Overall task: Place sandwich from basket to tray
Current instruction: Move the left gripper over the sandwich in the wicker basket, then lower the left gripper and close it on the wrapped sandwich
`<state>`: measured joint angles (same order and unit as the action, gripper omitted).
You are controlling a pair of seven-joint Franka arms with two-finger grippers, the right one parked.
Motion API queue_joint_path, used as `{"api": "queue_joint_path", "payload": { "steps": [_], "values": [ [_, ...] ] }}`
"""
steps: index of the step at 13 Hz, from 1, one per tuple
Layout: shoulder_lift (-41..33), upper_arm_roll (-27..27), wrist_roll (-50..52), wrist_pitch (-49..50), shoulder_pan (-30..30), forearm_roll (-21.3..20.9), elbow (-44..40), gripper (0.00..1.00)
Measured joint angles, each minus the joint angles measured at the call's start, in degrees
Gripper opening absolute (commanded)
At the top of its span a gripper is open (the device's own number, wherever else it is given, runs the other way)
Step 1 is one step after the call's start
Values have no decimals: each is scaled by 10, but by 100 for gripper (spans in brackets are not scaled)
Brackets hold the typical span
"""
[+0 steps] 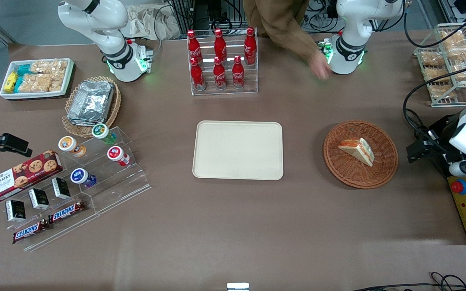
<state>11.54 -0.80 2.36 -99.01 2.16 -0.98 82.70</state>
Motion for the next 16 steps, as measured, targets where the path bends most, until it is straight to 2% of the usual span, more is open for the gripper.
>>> {"api": "queue_joint_path", "payload": {
  "steps": [3, 6, 7, 9, 12, 14, 16],
  "values": [
    [0, 0, 2, 10, 0, 0, -2, 100],
    [-6, -1, 25, 93, 1, -7, 4, 100],
    [-20, -1, 30, 90, 2, -10, 32, 100],
    [-82, -2, 56, 18, 3, -10, 149, 100],
    [-170, -4, 176, -80, 3, -10, 338, 96],
    [-184, -18, 299, -126, 5, -10, 405, 96],
    [-173, -27, 404, -142, 7, -10, 429, 97]
  ]
}}
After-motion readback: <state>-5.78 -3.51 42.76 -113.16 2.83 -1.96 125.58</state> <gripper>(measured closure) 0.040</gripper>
